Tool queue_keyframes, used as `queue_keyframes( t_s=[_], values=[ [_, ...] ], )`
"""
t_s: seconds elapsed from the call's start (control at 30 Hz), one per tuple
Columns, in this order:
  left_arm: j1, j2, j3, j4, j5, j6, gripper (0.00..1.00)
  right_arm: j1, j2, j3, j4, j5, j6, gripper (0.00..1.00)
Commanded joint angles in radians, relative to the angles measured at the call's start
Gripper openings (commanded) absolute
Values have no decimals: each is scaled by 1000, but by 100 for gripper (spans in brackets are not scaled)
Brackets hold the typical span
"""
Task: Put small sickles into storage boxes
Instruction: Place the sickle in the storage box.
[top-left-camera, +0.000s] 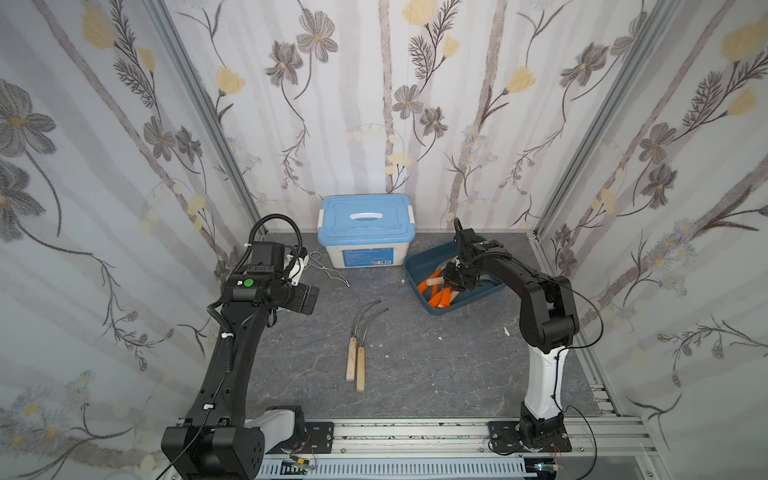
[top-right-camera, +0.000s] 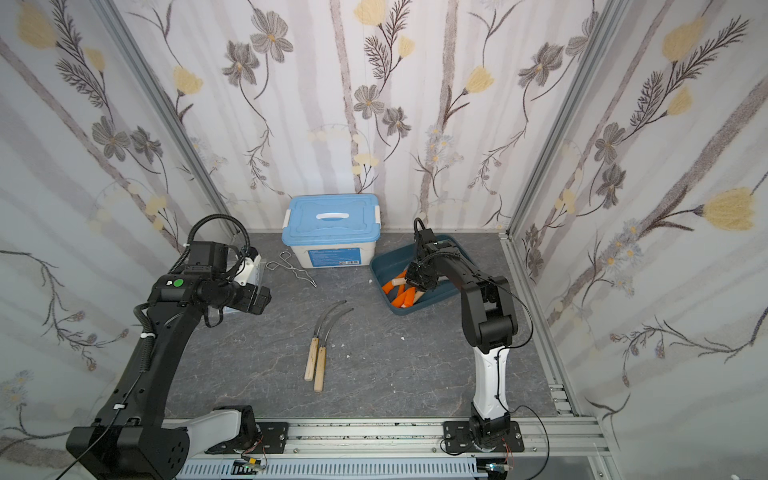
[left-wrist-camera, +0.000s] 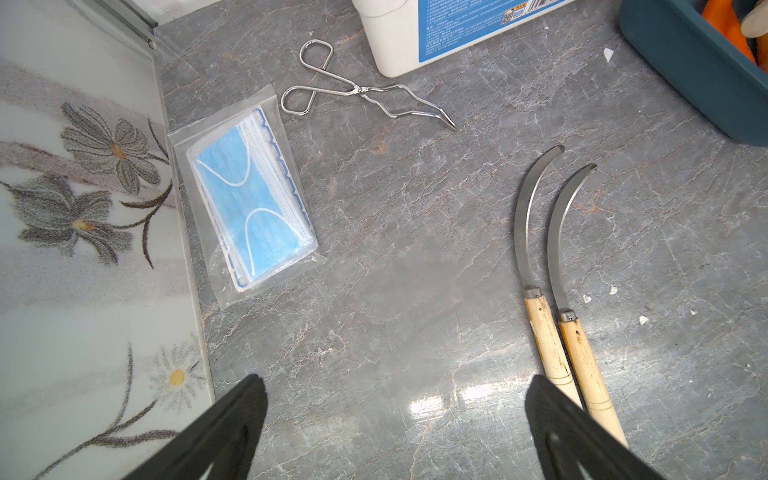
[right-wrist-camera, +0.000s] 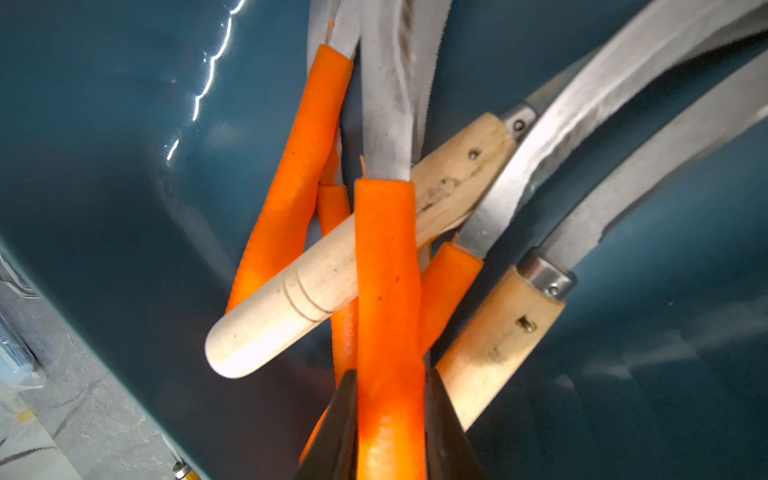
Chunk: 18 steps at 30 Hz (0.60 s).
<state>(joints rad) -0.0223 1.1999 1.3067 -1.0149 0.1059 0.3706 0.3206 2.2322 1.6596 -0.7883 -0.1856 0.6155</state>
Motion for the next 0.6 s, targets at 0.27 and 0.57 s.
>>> queue_keyframes(
  t_s=[0.27,0.57],
  values=[
    [1,-11,5,-1,-7,11,100,-2,-8,23,-59,52,-32,35],
    [1,-8,19,-17,-4,14,100,-4,-70,38,-62,83,-24,39]
  ],
)
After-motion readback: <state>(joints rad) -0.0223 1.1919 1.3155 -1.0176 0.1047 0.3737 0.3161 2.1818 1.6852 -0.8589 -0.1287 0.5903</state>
